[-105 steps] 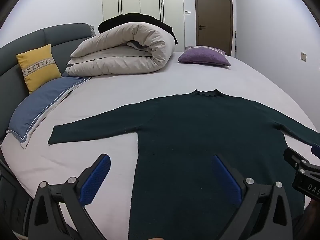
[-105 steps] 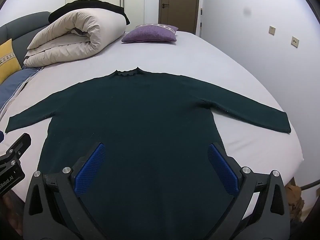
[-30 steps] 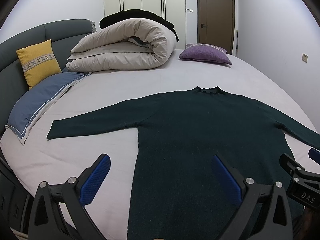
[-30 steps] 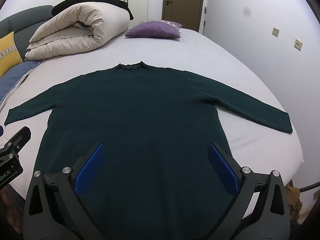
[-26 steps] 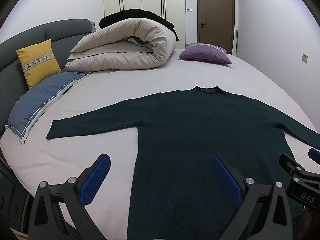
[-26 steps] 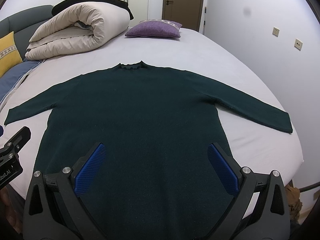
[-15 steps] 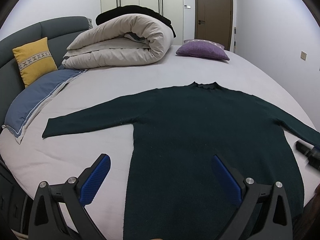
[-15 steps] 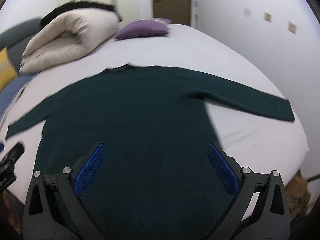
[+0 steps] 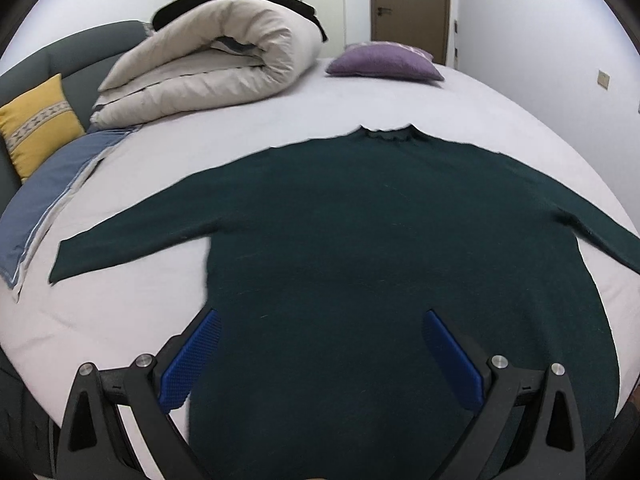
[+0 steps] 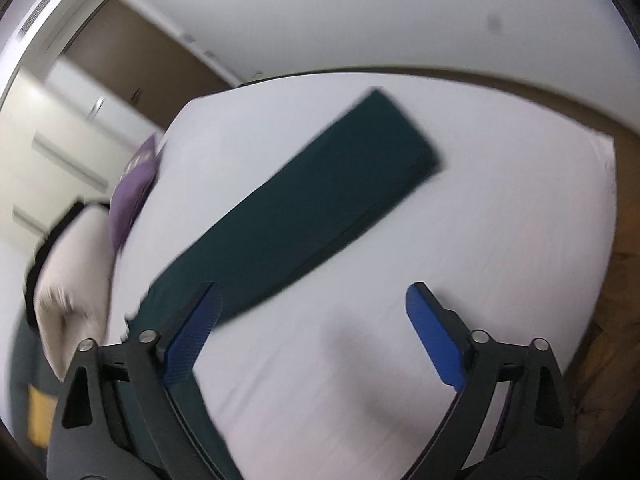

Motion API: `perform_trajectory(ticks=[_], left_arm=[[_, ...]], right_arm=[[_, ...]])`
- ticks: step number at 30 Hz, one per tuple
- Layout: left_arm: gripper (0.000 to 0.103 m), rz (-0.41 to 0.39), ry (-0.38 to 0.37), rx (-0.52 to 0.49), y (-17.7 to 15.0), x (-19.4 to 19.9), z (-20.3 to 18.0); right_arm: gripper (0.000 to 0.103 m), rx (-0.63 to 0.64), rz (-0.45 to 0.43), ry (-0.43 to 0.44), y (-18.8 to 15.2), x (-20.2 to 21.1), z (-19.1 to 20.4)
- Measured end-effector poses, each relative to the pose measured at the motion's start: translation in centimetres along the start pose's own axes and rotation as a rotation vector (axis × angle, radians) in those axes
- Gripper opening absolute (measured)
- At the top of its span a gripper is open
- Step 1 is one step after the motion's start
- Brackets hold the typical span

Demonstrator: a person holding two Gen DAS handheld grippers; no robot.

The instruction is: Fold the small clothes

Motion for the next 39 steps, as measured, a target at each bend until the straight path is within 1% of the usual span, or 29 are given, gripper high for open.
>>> perform_trajectory(ticks=[1,3,5,8,10,12,14,17,19,21,23,25,27,28,30,31,33,35,36,37,38,39], left_arm=[[0.103,0.005,-0.004,-0.009,0.4,-0.4,-0.5],[0.103,0.012,-0.014,-0.023,1.0,-1.2,-1.3],[0.103,0.014,-0.025,-0.030,1.6,-1.7,-1.8],[0.103,0.019,-0.044,-0.037,2.3,-2.5,-2.4],[0.103,0.021,-0.061,-0.038,2.5,-3.0,-2.5],[0.103,0.023,-0.081,-0.033,2.6,-3.3,-2.3],[0.103,0.020,-0.097,-0.025,2.6,-3.6,-2.0],[0.103,0.021,-0.110,0.002,2.6,-4.1,-1.2],[0.103,0.018,-0.120,0.036,2.5,-4.2,-0.3],[0.103,0.016,-0.132,0.065,2.3,-4.3,0.8],[0.103,0.012,-0.139,0.095,1.9,-4.2,2.2],[0.103,0.009,-0.137,0.132,1.4,-4.3,3.9],[0.103,0.011,-0.138,0.168,0.8,-4.5,5.5],[0.103,0.011,-0.138,0.183,0.6,-4.6,6.1],[0.103,0.011,-0.134,0.214,0.0,-4.8,7.5],[0.103,0.013,-0.132,0.226,-0.2,-4.9,8.2],[0.103,0.016,-0.133,0.247,-0.4,-5.2,9.1],[0.103,0.006,-0.136,0.251,-0.3,-5.5,9.8],[0.103,-0.002,-0.140,0.252,-0.1,-5.6,10.0],[0.103,-0.005,-0.150,0.257,0.2,-5.9,10.1],[0.103,-0.005,-0.161,0.261,0.3,-6.2,10.1],[0.103,-0.007,-0.184,0.268,0.8,-6.6,10.1]], right_arm=[[0.079,-0.035,0.015,0.006,1.2,-0.9,-0.9],[0.075,-0.077,0.025,0.030,3.3,-1.9,-2.1],[0.071,-0.090,0.010,0.062,5.3,-2.8,-2.4],[0.056,-0.092,0.000,0.083,8.2,-4.5,-2.2],[0.024,-0.098,0.005,0.077,9.7,-5.6,-2.1],[0.010,-0.080,-0.002,0.027,10.9,-6.6,-1.8],[0.010,-0.025,-0.015,0.001,11.3,-6.9,-0.4],[0.008,0.112,-0.024,-0.004,10.1,-6.9,3.9],[0.008,0.239,-0.012,0.007,7.8,-7.2,8.3],[0.008,0.373,0.028,0.030,4.5,-8.0,12.8],[0.008,0.503,0.065,0.063,0.1,-9.0,17.4],[0.008,0.590,0.118,0.102,-4.4,-9.9,21.1],[0.008,0.701,0.189,0.141,-10.4,-11.5,24.7],[0.007,0.738,0.208,0.146,-14.0,-11.6,26.0],[0.008,0.828,0.256,0.166,-20.7,-13.1,28.6],[0.008,0.841,0.276,0.170,-23.6,-13.1,29.2],[0.010,0.863,0.338,0.180,-28.2,-14.8,29.8],[0.014,0.892,0.342,0.155,-31.6,-15.7,29.8],[0.024,0.918,0.343,0.129,-32.9,-16.5,29.1],[0.048,0.931,0.344,0.109,-34.1,-17.0,28.1],[0.059,0.933,0.342,0.085,-34.6,-17.8,27.6],[0.068,0.922,0.347,0.092,-34.6,-18.1,26.9]])
Point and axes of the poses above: each gripper's, at about its wrist camera, not at the fingertips, and x roughly against the way its jaws point, z to its left, y to its top, the point moved 2 cm from there along -x, roughly the way its jaws point, and after that the axes turned 15 degrees about -x, right-handed, at the moved point
